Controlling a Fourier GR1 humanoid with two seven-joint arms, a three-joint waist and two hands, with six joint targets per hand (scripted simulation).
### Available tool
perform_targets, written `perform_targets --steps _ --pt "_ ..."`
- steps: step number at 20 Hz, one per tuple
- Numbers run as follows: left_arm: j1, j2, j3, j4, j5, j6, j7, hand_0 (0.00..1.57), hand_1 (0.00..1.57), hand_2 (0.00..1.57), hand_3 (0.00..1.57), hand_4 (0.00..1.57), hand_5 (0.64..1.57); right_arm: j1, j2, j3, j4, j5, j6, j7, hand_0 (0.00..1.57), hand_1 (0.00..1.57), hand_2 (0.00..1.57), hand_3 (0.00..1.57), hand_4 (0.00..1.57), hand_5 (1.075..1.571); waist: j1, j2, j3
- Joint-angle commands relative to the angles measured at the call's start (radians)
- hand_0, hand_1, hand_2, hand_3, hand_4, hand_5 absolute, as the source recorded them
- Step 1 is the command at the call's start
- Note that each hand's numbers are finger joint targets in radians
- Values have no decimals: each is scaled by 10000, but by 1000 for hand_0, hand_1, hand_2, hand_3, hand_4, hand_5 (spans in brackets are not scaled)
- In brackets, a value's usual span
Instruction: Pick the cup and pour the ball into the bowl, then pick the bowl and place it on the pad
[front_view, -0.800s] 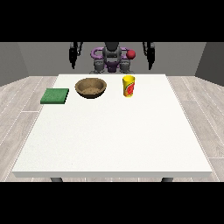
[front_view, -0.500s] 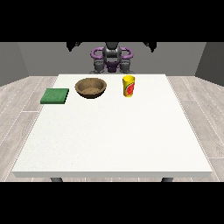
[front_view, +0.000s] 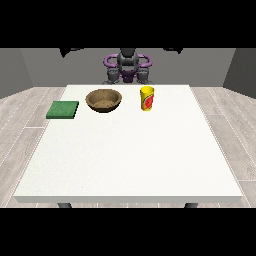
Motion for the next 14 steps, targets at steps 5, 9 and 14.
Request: perform_targets --steps 5,9,14 --pt "-671 433 849 1067 475 -770 -1597 0 0 0 0 0 1536 -649 339 -123 385 152 13 -683 0 0 0 0 0 1570 78 1308 -1" --pt "-797 -243 578 2320 -419 -160 -3427 0 0 0 0 0 1527 -830 176 -93 581 60 522 -1106 0 0 0 0 0 1570 -342 2007 -2" --pt "-717 -1096 11 3390 -1260 562 -5018 0 0 0 0 0 1523 -745 131 -306 1308 423 748 -2356 0 0 0 0 0 1571 -502 2474 0"
